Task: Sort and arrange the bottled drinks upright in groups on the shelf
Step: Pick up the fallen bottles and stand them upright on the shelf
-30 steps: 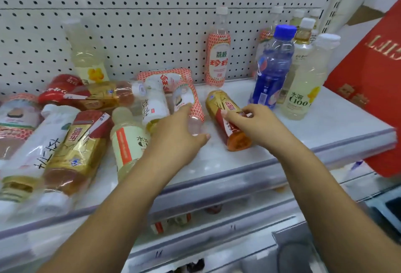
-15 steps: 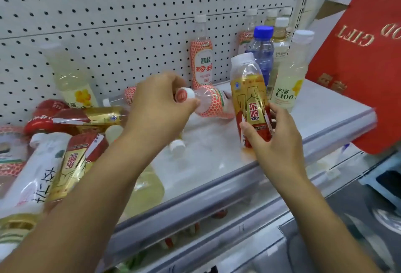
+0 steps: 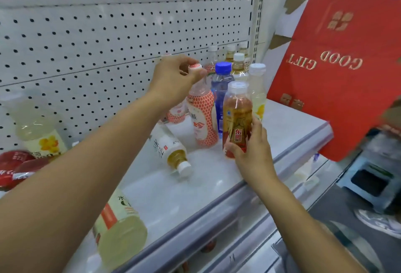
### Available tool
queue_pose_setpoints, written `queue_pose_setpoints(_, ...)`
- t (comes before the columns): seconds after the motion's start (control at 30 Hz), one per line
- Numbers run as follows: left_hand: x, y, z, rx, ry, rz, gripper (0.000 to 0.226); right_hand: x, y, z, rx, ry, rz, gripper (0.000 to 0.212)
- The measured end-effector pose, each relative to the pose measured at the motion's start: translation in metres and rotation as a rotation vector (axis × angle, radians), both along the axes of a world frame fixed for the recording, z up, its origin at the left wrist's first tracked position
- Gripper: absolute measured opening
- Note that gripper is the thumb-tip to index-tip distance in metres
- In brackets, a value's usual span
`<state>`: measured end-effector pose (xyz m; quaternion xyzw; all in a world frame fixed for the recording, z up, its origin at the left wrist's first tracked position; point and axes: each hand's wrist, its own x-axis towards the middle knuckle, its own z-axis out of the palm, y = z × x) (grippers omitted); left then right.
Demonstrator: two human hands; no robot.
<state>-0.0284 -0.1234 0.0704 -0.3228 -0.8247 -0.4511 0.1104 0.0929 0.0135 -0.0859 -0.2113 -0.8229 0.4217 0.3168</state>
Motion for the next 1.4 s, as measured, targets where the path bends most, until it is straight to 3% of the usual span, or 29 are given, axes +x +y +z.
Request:
queue_pose_setpoints(0.17,-0.012,0.017,-0.006,0.022,-0.073,-0.057,0.037,-0.003,0.000,-0.004,0.037,0.005,-0.077,0.088)
queue_pose_setpoints(0.23,-0.012,0.015,-0.007,0.001,-0.057,-0.073,0.039,0.001,-0.007,-0.006,0.147,0.088,-0.186,0.082)
queue_pose_setpoints(0.3,-0.012,0.008,-0.008,-0.037,-0.034,-0.091,0.045,0.004,-0.017,-0.006,0.282,0.228,-0.249,0.068)
queue_pose_setpoints(0.37,-0.015,-0.007,-0.009,-0.073,-0.041,-0.101,0.052,0.003,-0.028,-0.002,0.345,0.317,-0.164,0.049)
queue_pose_setpoints(0.47,-0.026,-0.043,-0.011,-0.163,-0.040,-0.023,0.047,-0.008,-0.047,0.003,0.383,0.158,0.082,0.039)
queue_pose_setpoints(0.57,-0.048,-0.079,-0.022,-0.309,-0.095,0.124,0.041,-0.023,-0.063,0.006,0.409,-0.101,0.209,0.056)
queue_pose_setpoints(0.7,-0.075,-0.113,-0.055,-0.629,-0.187,0.271,0.058,-0.034,-0.078,0.014,0.408,-0.294,0.248,0.072)
queue_pose_setpoints(0.8,-0.090,-0.127,-0.074,-0.835,-0.179,0.344,0.066,-0.037,-0.084,0.015,0.441,-0.327,0.228,0.070)
queue_pose_setpoints(1.0,-0.116,-0.140,-0.083,-0.963,-0.164,0.457,0.066,-0.037,-0.084,0.008,0.409,-0.265,0.244,0.069)
queue_pose_setpoints(1.1,-0.119,-0.142,-0.082,-0.981,-0.207,0.459,0.067,-0.037,-0.082,0.005,0.381,-0.248,0.255,0.067)
queue_pose_setpoints(1.23,-0.113,-0.145,-0.079,-0.829,-0.403,0.374,0.058,-0.038,-0.080,0.001,0.353,-0.212,0.250,0.064)
queue_pose_setpoints(1.4,-0.109,-0.155,-0.080,-0.761,-0.426,0.310,0.064,-0.038,-0.081,-0.002,0.311,-0.170,0.222,0.063)
